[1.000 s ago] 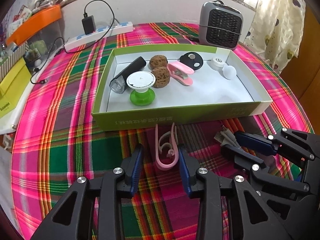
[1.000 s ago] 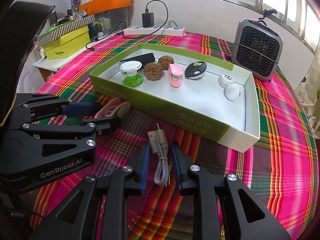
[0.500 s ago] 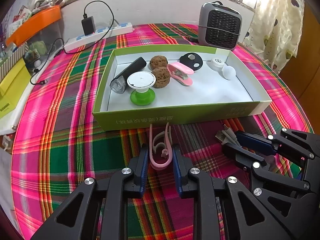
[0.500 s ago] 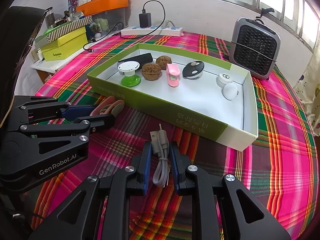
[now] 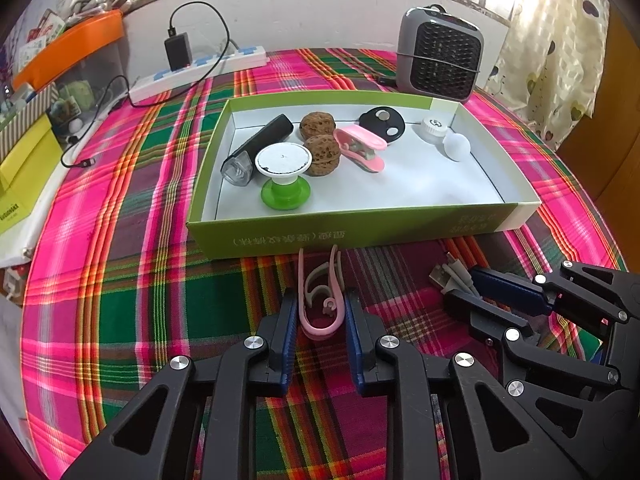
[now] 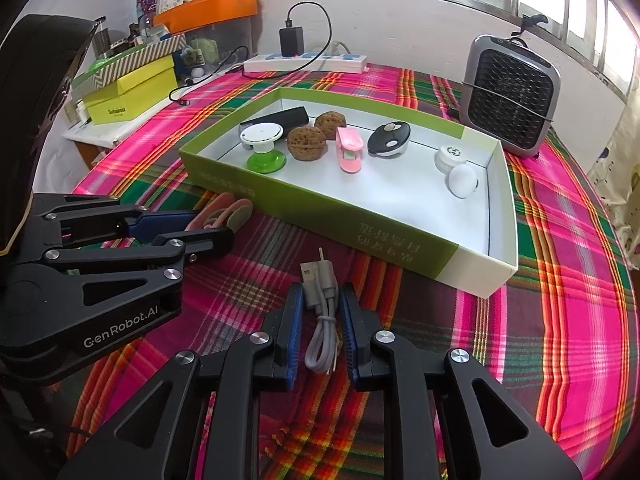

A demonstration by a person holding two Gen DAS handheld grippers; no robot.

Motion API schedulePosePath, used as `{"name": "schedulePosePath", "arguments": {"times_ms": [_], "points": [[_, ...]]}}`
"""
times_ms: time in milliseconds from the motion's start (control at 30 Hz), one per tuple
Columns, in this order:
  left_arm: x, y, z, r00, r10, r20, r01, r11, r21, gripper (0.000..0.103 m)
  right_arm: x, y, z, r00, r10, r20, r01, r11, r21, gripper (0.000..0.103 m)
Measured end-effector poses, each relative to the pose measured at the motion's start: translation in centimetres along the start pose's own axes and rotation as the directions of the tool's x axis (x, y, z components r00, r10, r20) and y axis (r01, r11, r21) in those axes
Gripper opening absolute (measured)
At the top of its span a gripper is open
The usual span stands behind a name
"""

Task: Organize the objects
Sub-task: 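Carry the pink hook clip and white cable with both tools into the green box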

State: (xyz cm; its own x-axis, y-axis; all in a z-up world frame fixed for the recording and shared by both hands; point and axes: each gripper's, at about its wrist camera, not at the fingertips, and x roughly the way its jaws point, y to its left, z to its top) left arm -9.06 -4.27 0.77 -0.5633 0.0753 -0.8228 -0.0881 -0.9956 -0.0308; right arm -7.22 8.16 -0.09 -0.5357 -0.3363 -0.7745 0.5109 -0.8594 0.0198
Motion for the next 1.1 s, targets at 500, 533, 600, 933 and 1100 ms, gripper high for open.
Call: {"name": "schedulePosePath", "arguments": {"times_ms": [500, 533, 600, 933, 1100], "points": [[-1.5, -0.3, -0.2, 0.999, -0.021, 0.034, 0.021, 1.000, 0.005, 0.020, -1.3, -0.1, 0.2, 0.999, 0.015, 0.038, -0.016, 1.000, 0.019, 0.019], [-1.7, -0.4, -0.2, 0.999, -0.022, 0.041, 0.022, 1.000, 0.006, 0.020, -1.5, -0.1, 0.2, 0.999, 0.015, 0.042, -0.015, 1.000, 0.019, 0.019], [-2.1, -0.4, -0.1, 0.998, -0.024, 0.050, 0.023, 1.000, 0.008, 0.020, -1.7, -0.1, 0.4, 0.999, 0.013, 0.049, -0.014, 1.000, 0.020, 0.019], [-3.8, -0.6, 0.4, 0.995, -0.029, 0.099, 0.028, 1.000, 0.014, 0.020, -3.1, -0.3, 0.9, 0.996, 0.015, 0.087, -0.018, 0.999, 0.032, 0.019], [-4.3, -0.5, 1.0, 0.992, -0.035, 0.120, 0.034, 0.999, 0.011, 0.020, -3.8, -0.6, 1.4, 0.994, 0.009, 0.108, -0.013, 0.999, 0.038, 0.019]]}}
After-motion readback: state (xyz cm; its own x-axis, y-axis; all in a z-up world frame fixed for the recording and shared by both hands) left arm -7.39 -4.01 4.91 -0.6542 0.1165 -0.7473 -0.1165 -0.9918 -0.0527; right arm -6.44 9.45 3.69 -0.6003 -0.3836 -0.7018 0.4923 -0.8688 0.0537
